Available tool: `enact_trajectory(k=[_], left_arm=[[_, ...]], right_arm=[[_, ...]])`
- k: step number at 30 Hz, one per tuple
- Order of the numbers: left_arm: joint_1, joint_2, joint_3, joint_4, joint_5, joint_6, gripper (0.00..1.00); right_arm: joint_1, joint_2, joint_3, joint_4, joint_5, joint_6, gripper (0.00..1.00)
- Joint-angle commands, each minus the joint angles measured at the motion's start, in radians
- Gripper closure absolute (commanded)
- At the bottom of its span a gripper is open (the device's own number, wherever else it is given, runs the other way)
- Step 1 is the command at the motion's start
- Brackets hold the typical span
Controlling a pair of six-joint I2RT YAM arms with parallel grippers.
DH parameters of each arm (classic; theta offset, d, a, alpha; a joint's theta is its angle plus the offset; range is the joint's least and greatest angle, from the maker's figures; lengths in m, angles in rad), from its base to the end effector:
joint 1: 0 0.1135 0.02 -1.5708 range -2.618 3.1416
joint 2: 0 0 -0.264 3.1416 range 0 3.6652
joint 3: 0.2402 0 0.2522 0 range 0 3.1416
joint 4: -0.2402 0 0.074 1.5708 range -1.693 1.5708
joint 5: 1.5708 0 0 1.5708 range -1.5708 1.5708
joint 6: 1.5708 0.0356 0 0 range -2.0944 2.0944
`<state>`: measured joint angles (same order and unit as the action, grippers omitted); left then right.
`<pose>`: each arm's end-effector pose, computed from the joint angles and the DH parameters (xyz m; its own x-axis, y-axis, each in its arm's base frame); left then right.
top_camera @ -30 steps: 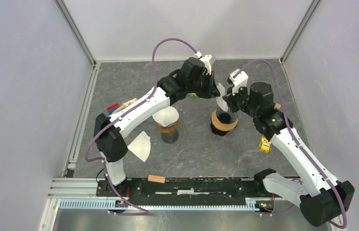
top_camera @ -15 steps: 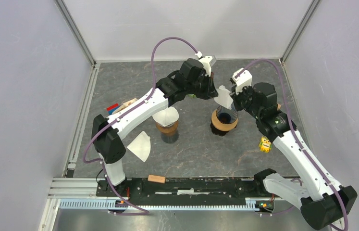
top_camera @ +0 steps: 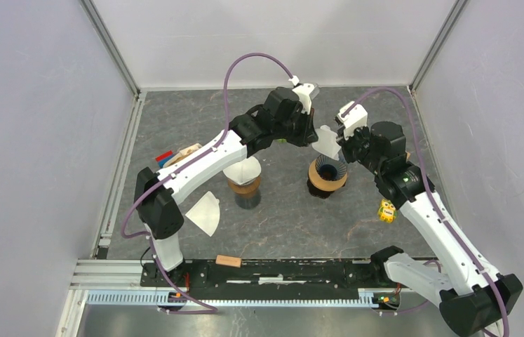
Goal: Place the coffee filter in the dripper
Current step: Place the coffee filter in the coffee dripper.
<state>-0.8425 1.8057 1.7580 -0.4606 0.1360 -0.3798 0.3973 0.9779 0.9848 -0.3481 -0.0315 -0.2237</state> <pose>0.2789 -0.3200 0.3653 -0.6042 0.1256 -0.7869 0.6399 0.6650 -0.3851 0.2027 0.0863 0.3575 -0.2090 -0.3281 -0.9212 -0.4722 0.8588 -0.1988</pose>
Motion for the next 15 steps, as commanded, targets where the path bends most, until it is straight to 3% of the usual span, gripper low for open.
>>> enact_trajectory(k=[1, 9, 15], left_arm=[[-0.01, -0.027, 0.034, 0.034, -0.032, 0.02, 0.98], [-0.016, 0.009, 0.086, 0.01, -0.036, -0.065, 0.98], [-0.032, 0.03, 0.117, 0.002, -0.045, -0.098, 0.98]], right_arm=[[-0.003, 0.006, 0.026, 0.018, -0.077, 0.028, 0.89], [-0.003, 0.031, 0.016, 0.033, -0.111, 0.066, 0.78], [-0.003, 0.053, 0.007, 0.042, -0.128, 0.089, 0.74]])
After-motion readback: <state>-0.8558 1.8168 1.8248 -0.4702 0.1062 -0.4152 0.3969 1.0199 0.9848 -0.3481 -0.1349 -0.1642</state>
